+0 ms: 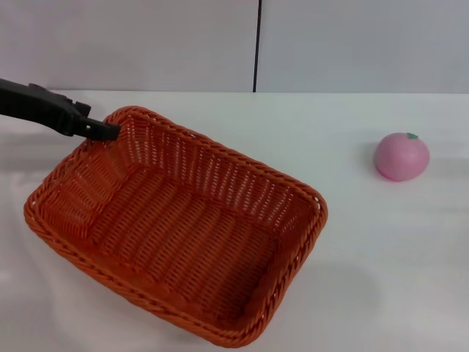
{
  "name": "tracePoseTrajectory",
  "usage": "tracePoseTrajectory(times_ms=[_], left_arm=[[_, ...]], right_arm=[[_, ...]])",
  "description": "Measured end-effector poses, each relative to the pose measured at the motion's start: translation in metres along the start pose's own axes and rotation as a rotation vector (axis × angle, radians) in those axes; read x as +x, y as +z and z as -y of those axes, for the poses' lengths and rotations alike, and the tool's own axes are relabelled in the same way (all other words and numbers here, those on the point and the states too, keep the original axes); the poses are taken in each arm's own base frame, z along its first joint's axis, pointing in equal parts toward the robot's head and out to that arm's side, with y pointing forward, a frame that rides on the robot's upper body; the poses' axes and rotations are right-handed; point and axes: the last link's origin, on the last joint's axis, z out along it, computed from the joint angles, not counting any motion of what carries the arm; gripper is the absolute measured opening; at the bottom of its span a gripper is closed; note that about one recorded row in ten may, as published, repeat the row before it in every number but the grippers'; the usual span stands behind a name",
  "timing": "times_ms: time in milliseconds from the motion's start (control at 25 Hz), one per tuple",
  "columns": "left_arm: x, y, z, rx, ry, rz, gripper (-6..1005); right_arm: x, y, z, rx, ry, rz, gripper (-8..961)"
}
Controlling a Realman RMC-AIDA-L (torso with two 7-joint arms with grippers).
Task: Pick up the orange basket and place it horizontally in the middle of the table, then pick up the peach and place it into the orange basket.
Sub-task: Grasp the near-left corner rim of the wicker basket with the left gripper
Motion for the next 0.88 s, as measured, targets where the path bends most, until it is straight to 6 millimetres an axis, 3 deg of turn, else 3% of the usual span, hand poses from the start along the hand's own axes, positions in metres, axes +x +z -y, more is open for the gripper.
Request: tracePoseTrajectory(times_ms=[840,880], left_arm=[[0.005,0.025,-0.004,0.054,-0.048,0.111,811],[0.006,0.025,-0.004,0.057,-0.049,0.109,777]], right_arm=[[0.004,0.002,-0.001,0.007,0.010,-0.005,716],[0.004,0.002,-0.001,0.009,0.010,-0.006,716]])
